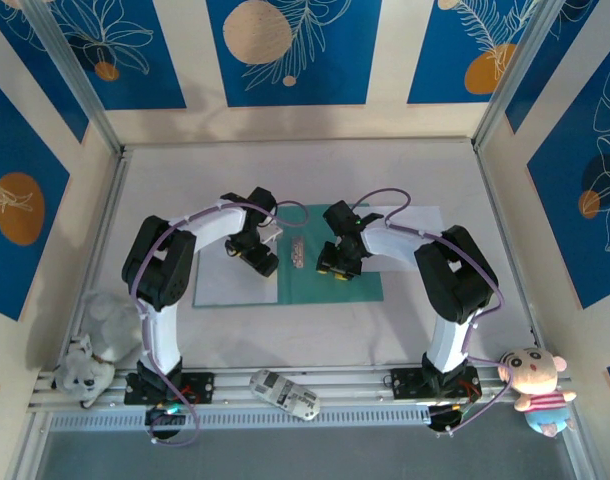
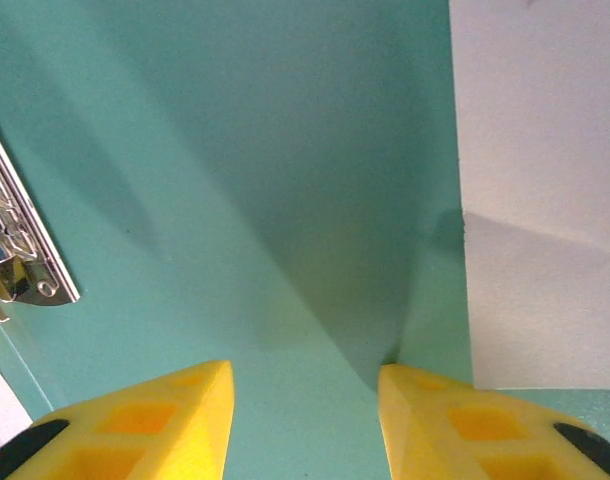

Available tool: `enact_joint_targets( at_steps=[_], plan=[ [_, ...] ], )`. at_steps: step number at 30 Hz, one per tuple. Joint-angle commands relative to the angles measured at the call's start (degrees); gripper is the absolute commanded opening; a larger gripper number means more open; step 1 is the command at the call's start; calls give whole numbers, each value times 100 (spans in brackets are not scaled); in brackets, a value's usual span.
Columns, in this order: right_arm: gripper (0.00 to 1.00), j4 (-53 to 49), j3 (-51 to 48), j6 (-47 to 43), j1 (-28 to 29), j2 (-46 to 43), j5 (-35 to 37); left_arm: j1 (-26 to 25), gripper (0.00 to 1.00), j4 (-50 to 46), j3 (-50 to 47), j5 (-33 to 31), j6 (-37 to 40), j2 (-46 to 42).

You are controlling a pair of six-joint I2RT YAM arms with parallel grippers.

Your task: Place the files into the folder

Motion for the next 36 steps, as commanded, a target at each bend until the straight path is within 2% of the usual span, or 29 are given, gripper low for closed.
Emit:
enact_joint_targets(
  at_steps=[1,12,18,23,29,36],
  plan=[
    [44,63,-148,-10,74,4,-147,54,89,-297,93,120,-21,-136],
    [49,-226,476,-160,135,-459,-491,67,93,-522,1068,273,-408,-445],
    [49,-521,671,-193,44,-951,-556,-26,93,-584,1188,263,-1138,-827],
    [49,-637,479,-238,-79,-1438,-429,-125,92,180,459,516,-2098,-1571],
    [48,-447,-311,-85,-190,-1989,-367,-253,90,1213,-561,1045,-2997,-2367],
    [47,93,-1400,394,-203,-2235,-589,-642,88,1541,-1206,677,-3584,-2332]
  ],
)
